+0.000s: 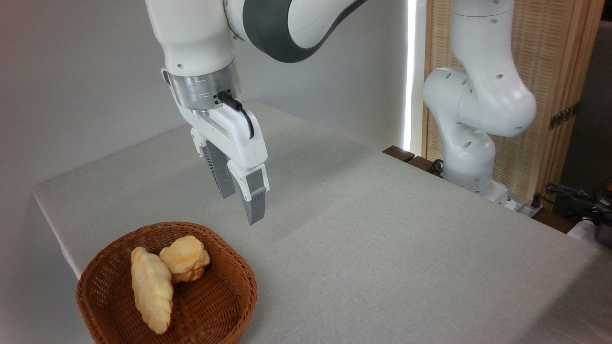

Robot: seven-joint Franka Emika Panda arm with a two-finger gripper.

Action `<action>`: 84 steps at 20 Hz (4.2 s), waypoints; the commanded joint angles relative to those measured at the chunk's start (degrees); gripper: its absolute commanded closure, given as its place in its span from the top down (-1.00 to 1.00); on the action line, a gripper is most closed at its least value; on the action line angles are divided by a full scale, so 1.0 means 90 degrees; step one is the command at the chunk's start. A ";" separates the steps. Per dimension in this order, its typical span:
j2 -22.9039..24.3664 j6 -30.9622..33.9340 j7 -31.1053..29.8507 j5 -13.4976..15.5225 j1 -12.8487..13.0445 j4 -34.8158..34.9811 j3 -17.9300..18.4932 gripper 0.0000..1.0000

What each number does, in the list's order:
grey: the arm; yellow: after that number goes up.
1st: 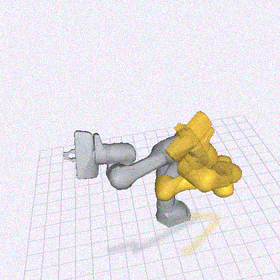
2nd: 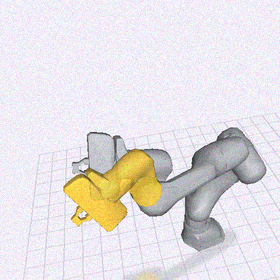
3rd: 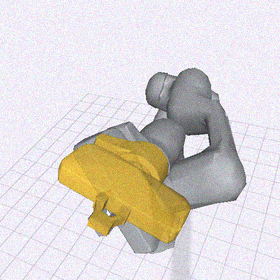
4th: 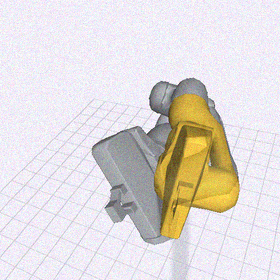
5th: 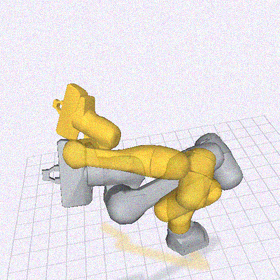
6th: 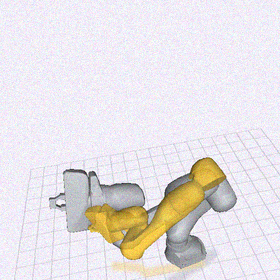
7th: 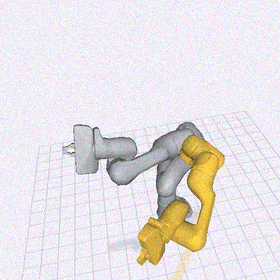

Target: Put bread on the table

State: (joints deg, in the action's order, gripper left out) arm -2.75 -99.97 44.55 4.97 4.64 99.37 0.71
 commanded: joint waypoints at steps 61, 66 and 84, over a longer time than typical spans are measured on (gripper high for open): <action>-0.1237 -0.2691 -0.1014 0.0201 0.0109 0.0014 -0.0547 1.00; -0.1335 -0.2692 -0.1014 -0.0220 0.0109 0.0014 -0.0606 1.00; -0.1462 -0.2692 -0.0897 -0.0347 0.0061 -0.0045 -0.0703 -0.19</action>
State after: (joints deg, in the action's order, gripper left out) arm -16.46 -123.21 35.74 2.55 5.43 99.05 -5.94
